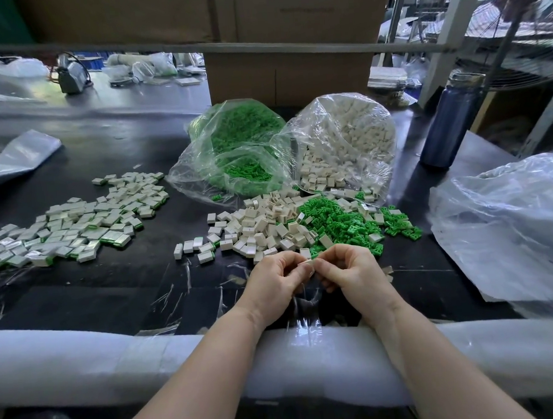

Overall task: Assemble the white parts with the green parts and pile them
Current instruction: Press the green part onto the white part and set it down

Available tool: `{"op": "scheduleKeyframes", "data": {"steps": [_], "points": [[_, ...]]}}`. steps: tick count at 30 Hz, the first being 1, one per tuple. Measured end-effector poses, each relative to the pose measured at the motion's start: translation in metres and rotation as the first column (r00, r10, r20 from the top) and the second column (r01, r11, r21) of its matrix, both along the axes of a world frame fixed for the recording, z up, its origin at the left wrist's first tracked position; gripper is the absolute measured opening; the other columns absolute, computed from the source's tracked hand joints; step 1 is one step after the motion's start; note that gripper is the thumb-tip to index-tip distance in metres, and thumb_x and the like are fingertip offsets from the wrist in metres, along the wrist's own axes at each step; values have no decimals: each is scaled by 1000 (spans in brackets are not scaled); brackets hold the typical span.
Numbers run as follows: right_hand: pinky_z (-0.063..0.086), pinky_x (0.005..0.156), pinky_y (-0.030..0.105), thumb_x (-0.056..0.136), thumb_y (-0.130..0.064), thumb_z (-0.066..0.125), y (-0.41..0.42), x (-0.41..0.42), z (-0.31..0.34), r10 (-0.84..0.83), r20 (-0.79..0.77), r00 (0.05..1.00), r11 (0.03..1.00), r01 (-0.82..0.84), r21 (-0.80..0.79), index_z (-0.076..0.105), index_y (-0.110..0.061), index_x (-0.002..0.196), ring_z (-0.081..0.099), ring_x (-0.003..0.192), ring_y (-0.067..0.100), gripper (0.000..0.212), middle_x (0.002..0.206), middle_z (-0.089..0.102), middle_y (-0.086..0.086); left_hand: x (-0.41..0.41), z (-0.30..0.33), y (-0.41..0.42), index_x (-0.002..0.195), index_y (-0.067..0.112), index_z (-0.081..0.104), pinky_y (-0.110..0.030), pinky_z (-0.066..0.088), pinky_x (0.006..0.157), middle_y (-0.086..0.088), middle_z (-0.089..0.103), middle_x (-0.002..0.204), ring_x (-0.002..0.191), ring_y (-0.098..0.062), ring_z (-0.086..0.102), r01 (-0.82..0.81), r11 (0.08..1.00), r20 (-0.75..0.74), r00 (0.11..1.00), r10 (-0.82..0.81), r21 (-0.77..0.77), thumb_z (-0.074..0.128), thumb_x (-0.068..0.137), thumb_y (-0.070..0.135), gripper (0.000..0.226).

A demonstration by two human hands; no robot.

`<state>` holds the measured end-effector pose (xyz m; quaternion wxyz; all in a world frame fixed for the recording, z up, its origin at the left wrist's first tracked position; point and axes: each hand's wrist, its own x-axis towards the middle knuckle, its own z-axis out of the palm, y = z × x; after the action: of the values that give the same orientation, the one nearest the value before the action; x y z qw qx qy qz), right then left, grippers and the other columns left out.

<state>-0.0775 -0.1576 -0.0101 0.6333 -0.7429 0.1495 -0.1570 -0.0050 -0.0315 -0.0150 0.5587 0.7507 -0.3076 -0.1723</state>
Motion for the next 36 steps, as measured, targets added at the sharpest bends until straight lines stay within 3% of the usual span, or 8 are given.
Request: {"op": "scheduleKeyframes", "data": {"steps": [3, 7, 14, 16, 19, 22, 27, 36], "points": [[49, 50, 17, 82, -6, 68, 0, 0, 0, -15, 39, 999, 999, 14, 39, 64, -5, 74, 59, 50, 6, 8, 58, 65, 2, -1, 1, -2, 97, 8, 67, -24, 52, 71, -5, 64, 76, 69, -12, 59, -22, 999, -18, 1000, 21, -39, 58, 90, 14, 12], [49, 50, 18, 81, -5, 68, -1, 0, -1, -4, 62, 998, 999, 1, 42, 65, -7, 73, 59, 51, 8, 9, 57, 66, 0, -3, 0, -2, 97, 15, 66, -32, 55, 77, -7, 66, 75, 70, -15, 62, -19, 999, -10, 1000, 19, -37, 58, 90, 15, 10], [45, 50, 18, 79, -4, 71, -1, 0, -1, 53, 77, 996, 998, -55, 23, 65, -10, 69, 55, 52, 7, 13, 59, 63, 2, -3, 1, -1, 82, 20, 63, -38, 51, 73, 0, 58, 64, 71, -22, 58, -36, 999, -6, 999, 36, -12, 55, 86, 5, 17], [46, 51, 18, 81, -6, 69, -1, 0, -1, 43, 95, 995, 998, -47, 44, 65, -11, 71, 57, 53, 7, 12, 58, 63, -2, -3, 2, -1, 81, 19, 63, -34, 50, 69, -2, 59, 69, 69, -17, 56, -29, 999, -19, 999, 29, -34, 56, 86, 3, 18], [49, 56, 23, 85, -14, 65, -1, 1, -3, 19, 92, 996, 995, -27, 93, 65, -12, 83, 61, 66, 17, 3, 75, 66, 4, -3, 4, -1, 86, 14, 65, -16, 47, 68, -2, 60, 83, 71, -8, 55, -15, 996, -34, 999, 12, -84, 59, 86, 4, 11], [49, 56, 20, 90, -24, 56, 0, 3, -4, 79, 50, 996, 993, -84, 88, 66, -13, 89, 62, 69, 19, 15, 80, 65, 10, -3, 5, -1, 86, 18, 66, -9, 44, 73, -2, 51, 96, 77, -2, 55, -14, 995, 1, 1000, 15, -102, 61, 86, 5, 14], [47, 56, 19, 79, -41, 56, 0, 2, -3, 171, 37, 985, 982, -174, 80, 71, -15, 80, 60, 63, 12, 30, 65, 64, 1, -5, 9, 0, 88, 20, 65, -7, 44, 74, -11, 47, 111, 83, -17, 50, 19, 998, 50, 999, -16, -65, 62, 86, 9, 12], [46, 53, 16, 78, -37, 56, 0, 2, -3, 204, 32, 978, 973, -207, 106, 64, -13, 78, 56, 56, 6, 25, 58, 61, -6, -7, 11, 1, 90, 17, 65, -13, 47, 70, -14, 46, 114, 75, -18, 48, 47, 996, 15, 999, -46, -75, 63, 85, 6, 12]]}}
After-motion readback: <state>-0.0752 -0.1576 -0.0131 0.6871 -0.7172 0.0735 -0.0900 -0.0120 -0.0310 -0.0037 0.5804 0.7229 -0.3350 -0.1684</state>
